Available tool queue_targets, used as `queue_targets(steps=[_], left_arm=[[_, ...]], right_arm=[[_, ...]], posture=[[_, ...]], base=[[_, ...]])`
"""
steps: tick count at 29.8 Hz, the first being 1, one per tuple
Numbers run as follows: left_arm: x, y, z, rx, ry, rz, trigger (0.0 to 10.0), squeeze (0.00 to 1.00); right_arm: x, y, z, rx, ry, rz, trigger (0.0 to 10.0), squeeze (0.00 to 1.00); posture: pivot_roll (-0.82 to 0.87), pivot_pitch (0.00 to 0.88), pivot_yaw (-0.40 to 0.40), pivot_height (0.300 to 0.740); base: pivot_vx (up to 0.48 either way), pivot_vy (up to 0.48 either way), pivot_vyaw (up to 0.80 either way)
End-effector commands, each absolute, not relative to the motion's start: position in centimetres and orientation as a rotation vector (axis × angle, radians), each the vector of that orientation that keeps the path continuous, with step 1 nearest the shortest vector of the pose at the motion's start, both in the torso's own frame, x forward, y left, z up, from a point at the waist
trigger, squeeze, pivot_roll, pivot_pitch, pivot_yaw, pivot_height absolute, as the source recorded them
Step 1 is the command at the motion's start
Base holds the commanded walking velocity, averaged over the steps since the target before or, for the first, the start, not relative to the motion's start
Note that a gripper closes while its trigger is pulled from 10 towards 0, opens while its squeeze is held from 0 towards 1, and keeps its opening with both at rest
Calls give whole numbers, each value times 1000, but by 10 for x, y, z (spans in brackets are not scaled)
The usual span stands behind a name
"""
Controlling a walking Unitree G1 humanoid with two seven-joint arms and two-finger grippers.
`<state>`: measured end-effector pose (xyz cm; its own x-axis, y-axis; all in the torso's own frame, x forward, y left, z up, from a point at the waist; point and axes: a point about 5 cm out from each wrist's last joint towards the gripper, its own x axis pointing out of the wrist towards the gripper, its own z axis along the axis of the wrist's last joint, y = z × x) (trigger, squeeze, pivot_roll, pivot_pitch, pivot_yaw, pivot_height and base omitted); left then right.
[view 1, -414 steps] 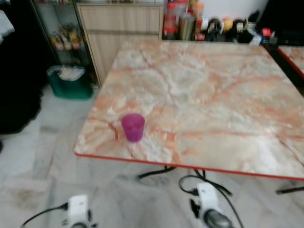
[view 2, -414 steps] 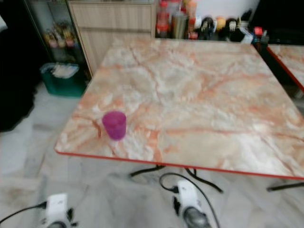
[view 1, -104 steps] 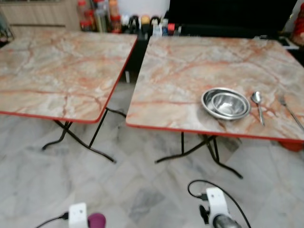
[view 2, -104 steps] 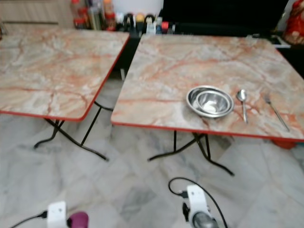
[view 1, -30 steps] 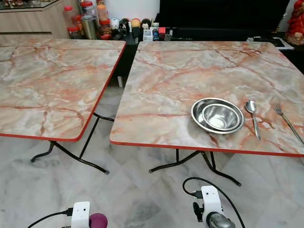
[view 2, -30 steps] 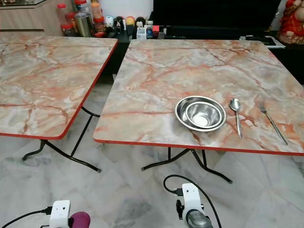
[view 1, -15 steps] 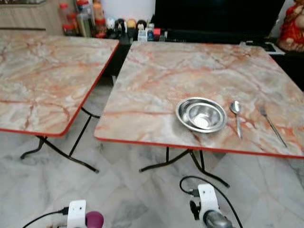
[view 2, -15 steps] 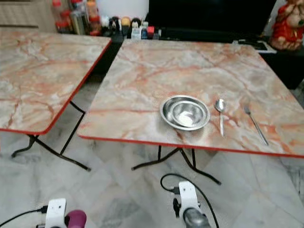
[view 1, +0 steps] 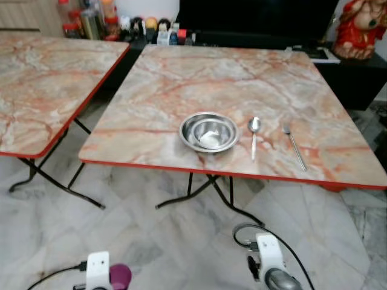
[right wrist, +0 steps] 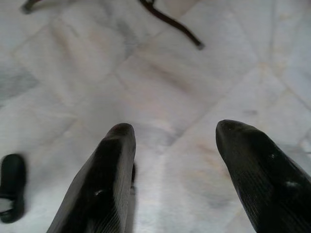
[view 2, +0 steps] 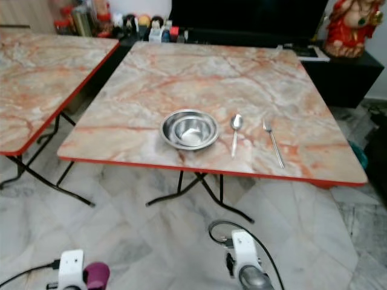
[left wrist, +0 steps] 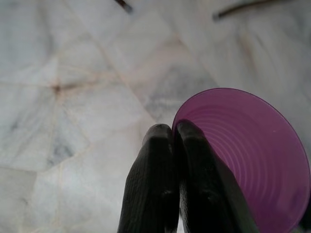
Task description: Setting the table
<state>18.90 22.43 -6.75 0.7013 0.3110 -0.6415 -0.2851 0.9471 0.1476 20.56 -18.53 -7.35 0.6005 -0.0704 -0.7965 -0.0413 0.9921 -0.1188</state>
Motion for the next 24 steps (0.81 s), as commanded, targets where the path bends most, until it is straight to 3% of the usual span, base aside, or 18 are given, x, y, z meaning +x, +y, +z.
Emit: queue_targets(steps=[1,7,10,11,16,20,24], left_arm=[[189,241,-61,64,677,429,10000,0],[207,280,-22,152,393,713,10000,0],[222,290,3,171,236,756,10000,0],[222,290,3,171,236,756,10000,0],[268,291,83,212,-159,715,10000,0],[300,265,140,165,-383,534,10000,0],[303,258,149,162,-410,499,10000,0]], right_arm=[[208,-177,-73,-120,925,3,10000,0],[208,-177,-73,-125,925,13,10000,0],[208,-176,-73,-128,925,19,10000,0],[208,-176,-73,-128,925,19,10000,0],[209,-175,-73,-129,922,26,10000,0],[210,-174,-72,-125,918,28,10000,0],[210,-174,-72,-124,918,27,10000,0]], posture=[[121,72,-48,715],[134,78,-57,715],[139,79,-59,715],[139,79,-59,715],[140,78,-59,715],[136,78,-56,715],[136,78,-56,715]], base=[[0,0,0],[0,0,0],[0,0,0],[0,0,0],[0,0,0],[0,0,0],[0,0,0]])
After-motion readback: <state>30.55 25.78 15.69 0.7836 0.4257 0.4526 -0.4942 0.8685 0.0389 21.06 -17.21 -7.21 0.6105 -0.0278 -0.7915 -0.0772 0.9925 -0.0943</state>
